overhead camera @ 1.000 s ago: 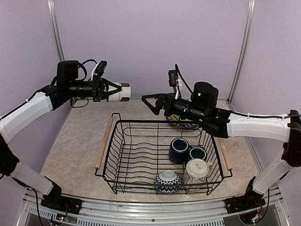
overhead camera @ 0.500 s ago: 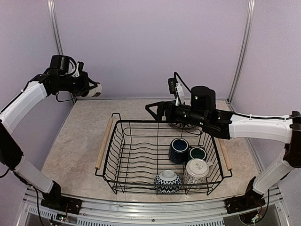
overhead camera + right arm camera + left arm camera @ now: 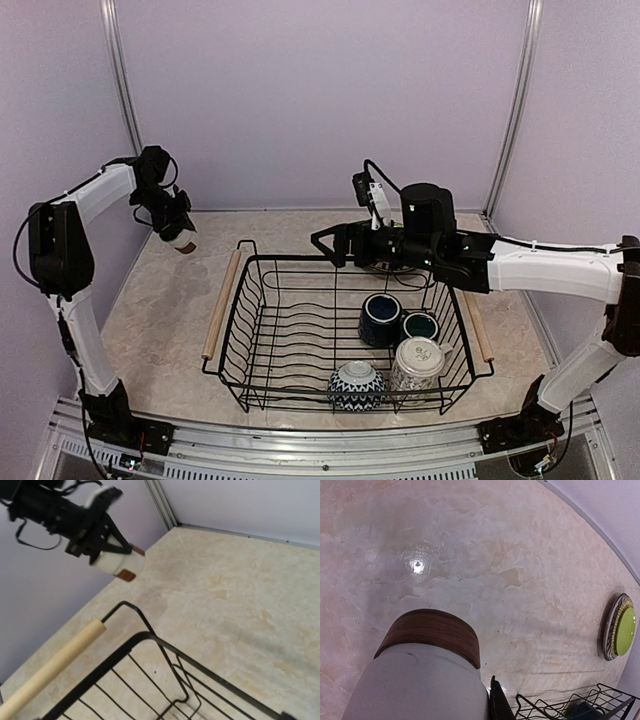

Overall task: Unload the mixed dishes from the dish rack
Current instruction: Place the cup at the corner of the board.

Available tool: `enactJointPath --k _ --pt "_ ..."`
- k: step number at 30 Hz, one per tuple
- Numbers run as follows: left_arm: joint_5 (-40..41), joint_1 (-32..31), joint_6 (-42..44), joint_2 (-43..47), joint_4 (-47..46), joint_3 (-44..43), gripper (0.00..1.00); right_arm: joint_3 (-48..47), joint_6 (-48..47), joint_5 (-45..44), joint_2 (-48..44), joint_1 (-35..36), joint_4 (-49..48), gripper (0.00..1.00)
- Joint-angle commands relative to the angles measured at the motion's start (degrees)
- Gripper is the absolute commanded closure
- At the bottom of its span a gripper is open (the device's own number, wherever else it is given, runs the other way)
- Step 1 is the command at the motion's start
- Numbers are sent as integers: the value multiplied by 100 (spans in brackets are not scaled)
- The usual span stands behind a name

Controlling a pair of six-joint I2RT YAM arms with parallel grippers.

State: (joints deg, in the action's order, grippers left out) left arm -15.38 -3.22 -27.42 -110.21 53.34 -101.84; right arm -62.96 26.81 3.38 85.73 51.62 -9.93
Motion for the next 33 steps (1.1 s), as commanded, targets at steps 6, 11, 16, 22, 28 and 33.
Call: enactJointPath --k 6,11,16,22,28,33 --pt "422 15 268 -853 662 -451 100 -434 -382 11 193 -12 954 0" --pt "503 32 283 -1273 812 -651 100 -409 -379 -16 156 -4 958 0" --pt "386 32 246 -1469 840 -732 100 -455 -416 -113 193 44 1178 0" --pt "382 35 237 -1585 890 -784 98 -464 -449 -263 190 109 1285 0" --pt "437 38 254 -1676 976 -848 97 -452 -455 -294 147 156 1288 0" --pt "441 37 255 -1753 1002 -872 96 -441 -458 -346 98 164 1327 0"
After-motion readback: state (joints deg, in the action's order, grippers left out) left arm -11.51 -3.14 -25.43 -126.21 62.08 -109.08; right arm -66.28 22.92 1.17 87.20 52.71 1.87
